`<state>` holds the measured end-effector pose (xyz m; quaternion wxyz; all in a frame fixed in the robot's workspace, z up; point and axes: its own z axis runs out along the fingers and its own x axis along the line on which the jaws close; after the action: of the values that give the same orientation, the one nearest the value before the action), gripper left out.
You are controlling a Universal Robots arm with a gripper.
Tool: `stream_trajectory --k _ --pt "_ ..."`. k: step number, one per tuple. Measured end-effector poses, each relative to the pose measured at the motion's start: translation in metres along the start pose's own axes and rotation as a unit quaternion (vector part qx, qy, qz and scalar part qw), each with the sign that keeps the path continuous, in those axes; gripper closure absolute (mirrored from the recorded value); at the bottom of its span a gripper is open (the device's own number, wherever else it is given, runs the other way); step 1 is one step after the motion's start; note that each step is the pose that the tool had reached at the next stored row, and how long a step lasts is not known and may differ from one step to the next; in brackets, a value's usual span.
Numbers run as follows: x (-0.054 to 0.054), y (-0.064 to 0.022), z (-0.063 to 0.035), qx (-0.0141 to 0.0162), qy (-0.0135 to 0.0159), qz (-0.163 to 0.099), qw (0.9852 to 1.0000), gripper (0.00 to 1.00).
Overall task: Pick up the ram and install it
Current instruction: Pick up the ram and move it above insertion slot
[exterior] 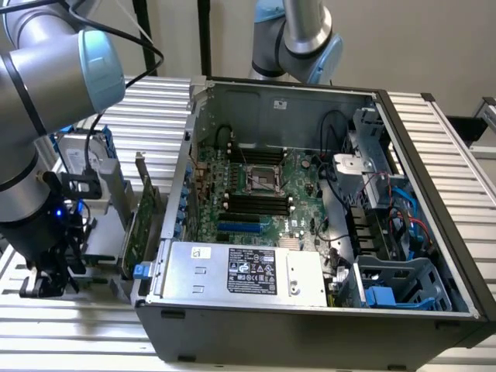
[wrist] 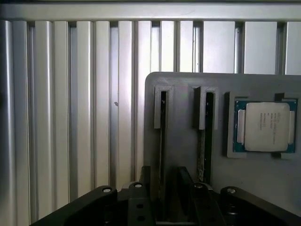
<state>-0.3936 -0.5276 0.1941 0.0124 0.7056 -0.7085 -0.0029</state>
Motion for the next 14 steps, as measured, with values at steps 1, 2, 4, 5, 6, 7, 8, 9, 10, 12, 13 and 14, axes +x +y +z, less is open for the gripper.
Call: stream_trajectory --k 1,2,4,5,6,7,8,9,10,12,13,14 --pt "-0.0002 0.0001 0.0001 0.0000 0.0000 0.000 1.0000 0.00" --pt "-0.0003 0.0002 0.0001 0.0000 0.0000 0.000 1.0000 0.00" --pt "-0.0003 0.0002 0.0001 0.0000 0.0002 0.000 1.0000 0.00" --pt "-0.0003 0.0001 0.0001 0.0000 0.0003 0.000 1.0000 1.00" --pt "-0.0003 0.0001 0.0001 0.0000 0.0003 0.000 1.0000 1.00" --pt "-0.0003 0.0002 0.0001 0.0000 0.0003 0.000 1.0000 1.00" --pt "-0.0003 0.0002 0.0000 0.0000 0.0003 0.000 1.0000 1.00" --pt "-0.0003 0.0001 0.0001 0.0000 0.0003 0.000 1.0000 1.00" --pt "-0.0003 0.0002 0.0001 0.0000 0.0003 0.000 1.0000 1.00" --pt "-0.0003 0.0002 0.0000 0.0000 0.0004 0.000 1.0000 1.00" --pt "-0.0003 0.0001 0.0001 0.0000 0.0004 0.000 1.0000 1.00" --pt "-0.0003 0.0001 0.0000 0.0000 0.0004 0.000 1.0000 1.00"
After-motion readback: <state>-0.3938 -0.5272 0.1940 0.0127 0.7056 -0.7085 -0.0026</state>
